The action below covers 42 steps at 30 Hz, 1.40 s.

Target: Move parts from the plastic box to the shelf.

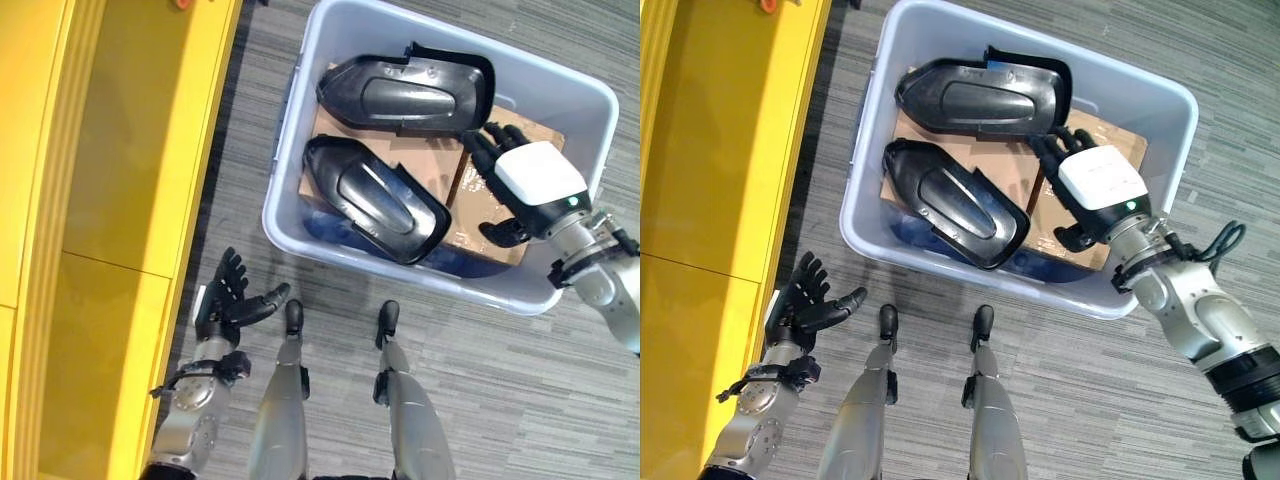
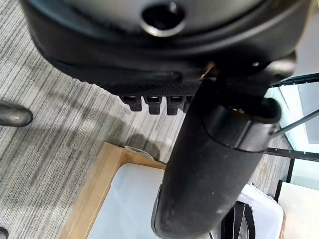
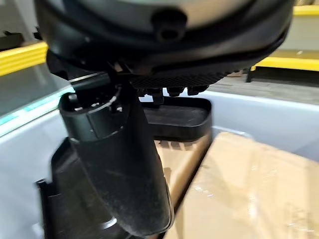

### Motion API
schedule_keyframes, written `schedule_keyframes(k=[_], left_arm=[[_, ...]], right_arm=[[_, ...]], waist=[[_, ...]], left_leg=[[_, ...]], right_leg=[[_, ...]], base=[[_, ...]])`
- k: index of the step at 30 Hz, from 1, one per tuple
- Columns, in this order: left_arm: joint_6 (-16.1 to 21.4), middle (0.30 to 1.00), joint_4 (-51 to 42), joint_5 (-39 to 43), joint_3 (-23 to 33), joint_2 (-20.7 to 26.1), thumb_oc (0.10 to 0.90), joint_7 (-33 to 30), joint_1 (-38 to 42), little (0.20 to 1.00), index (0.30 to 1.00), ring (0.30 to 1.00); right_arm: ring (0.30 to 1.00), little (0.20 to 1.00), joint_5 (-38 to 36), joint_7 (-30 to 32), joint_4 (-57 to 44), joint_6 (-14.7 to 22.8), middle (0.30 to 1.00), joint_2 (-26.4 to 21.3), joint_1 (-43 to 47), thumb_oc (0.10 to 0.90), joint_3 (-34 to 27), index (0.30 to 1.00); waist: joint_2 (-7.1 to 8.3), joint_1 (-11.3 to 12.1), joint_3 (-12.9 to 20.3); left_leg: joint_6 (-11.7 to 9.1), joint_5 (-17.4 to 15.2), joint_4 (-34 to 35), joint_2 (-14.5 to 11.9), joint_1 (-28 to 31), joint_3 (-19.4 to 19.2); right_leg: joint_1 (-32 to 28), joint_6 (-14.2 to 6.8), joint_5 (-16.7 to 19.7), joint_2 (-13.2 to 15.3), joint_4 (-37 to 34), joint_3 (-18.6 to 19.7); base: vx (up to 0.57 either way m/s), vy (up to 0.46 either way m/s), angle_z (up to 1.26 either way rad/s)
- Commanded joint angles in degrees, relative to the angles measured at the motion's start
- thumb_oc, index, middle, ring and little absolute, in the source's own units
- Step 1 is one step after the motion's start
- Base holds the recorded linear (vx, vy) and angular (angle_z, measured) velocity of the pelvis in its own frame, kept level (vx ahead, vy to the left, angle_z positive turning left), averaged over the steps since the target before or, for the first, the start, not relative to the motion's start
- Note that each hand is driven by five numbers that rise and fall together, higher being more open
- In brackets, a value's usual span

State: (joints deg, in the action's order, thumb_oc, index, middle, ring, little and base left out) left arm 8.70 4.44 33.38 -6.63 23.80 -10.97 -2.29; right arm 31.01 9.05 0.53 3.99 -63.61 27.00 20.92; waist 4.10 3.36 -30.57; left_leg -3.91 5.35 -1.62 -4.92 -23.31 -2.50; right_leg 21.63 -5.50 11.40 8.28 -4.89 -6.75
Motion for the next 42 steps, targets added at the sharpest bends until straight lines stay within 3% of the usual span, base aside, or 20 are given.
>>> schedule_keyframes(k=[1,15,42], left_arm=[[4.3,1.000,-6.0,-1.1,1.6,1.4,0.900,-0.9,-0.8,1.000,1.000,1.000],[4.5,1.000,-6.7,-1.5,1.3,0.9,0.900,-1.9,-0.7,1.000,1.000,1.000],[5.7,1.000,-6.8,-2.1,0.2,0.7,0.900,-3.2,0.4,1.000,1.000,1.000]], right_arm=[[1.000,1.000,1.4,2.4,-2.9,0.8,1.000,-2.7,5.2,0.900,-3.4,1.000],[1.000,1.000,4.3,0.9,-4.9,1.6,1.000,0.6,4.4,0.900,0.8,1.000],[1.000,1.000,14.5,-1.6,-0.4,2.4,1.000,-1.1,11.9,0.900,15.8,1.000]], waist=[[0.55,-0.2,0.8],[0.54,0.0,0.8],[0.55,0.8,0.8]], left_leg=[[-1.8,2.9,0.5,-3.5,0.4,0.7],[-2.0,2.9,0.2,-3.1,-1.5,1.2],[-2.6,3.8,0.6,-3.1,-5.8,3.0]], right_leg=[[-1.0,-2.9,-5.6,3.4,8.0,0.2],[0.0,-2.9,-5.4,3.5,7.8,-0.3],[3.9,-2.6,-5.8,3.3,9.2,-1.9]], base=[[-0.01,0.004,0.03],[0.00,0.001,0.01],[-0.01,-0.001,0.02]])
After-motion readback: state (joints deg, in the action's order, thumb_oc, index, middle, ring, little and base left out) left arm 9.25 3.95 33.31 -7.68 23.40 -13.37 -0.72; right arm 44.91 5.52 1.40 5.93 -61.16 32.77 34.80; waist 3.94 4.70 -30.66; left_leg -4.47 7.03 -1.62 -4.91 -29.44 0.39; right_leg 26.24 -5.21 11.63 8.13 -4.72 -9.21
